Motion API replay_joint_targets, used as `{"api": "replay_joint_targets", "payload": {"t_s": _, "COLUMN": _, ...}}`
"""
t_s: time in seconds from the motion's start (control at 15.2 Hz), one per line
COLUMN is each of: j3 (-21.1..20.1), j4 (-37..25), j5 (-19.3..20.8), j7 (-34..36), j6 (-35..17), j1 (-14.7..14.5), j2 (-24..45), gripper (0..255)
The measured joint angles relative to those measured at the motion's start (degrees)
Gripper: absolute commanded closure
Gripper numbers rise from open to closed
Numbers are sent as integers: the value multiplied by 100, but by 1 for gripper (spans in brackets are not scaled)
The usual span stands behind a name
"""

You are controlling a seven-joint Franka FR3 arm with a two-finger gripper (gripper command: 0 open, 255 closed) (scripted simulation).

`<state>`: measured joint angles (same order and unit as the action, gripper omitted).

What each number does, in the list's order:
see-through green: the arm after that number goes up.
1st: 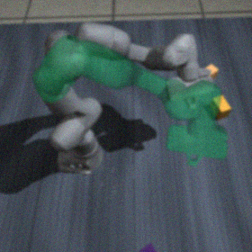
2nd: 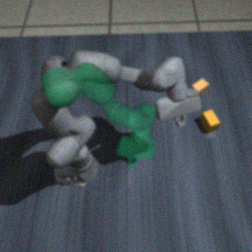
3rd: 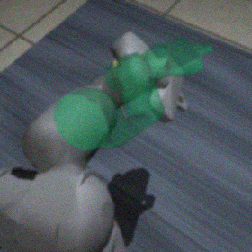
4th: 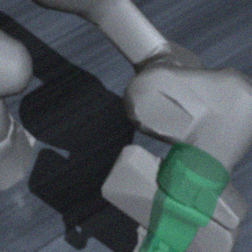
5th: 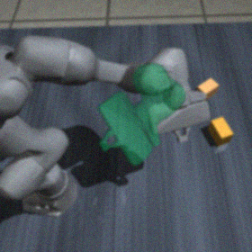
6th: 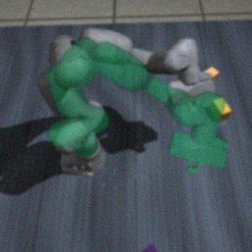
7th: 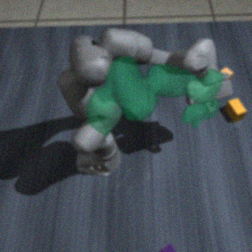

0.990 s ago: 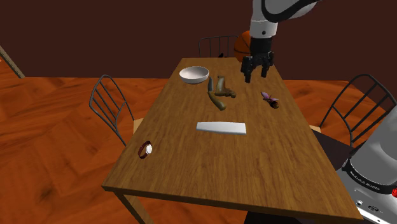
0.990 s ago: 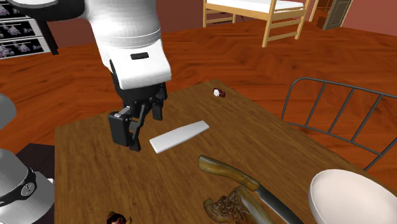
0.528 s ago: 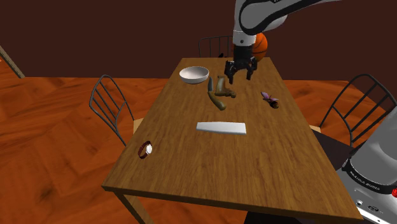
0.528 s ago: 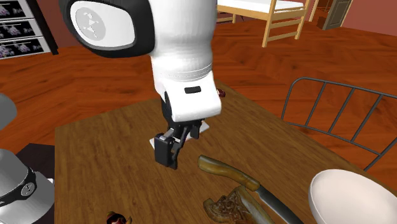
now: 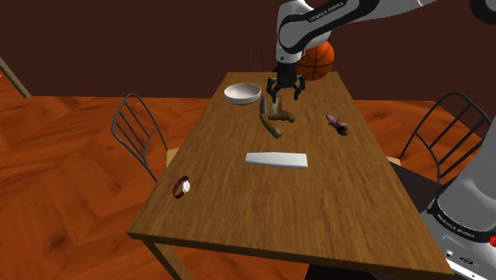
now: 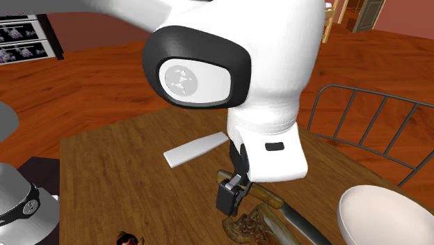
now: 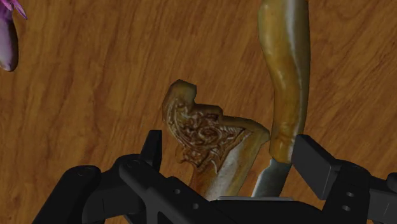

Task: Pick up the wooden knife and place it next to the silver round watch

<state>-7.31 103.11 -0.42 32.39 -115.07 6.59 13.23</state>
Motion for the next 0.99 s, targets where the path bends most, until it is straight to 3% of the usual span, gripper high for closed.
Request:
{"api": "replay_joint_targets", "payload": {"t_s": 0.46, "j3": 267, "j4": -1621, "j5": 150, "j7": 729, "j6": 58, "j1": 3, "j2": 1465, "gripper": 0}}
{"api": "replay_joint_targets", "payload": {"t_s": 0.99, "j3": 317, "j4": -1637, "j5": 173, "j7": 808, "j6": -323, "j1": 9, "j2": 1853, "gripper": 0}}
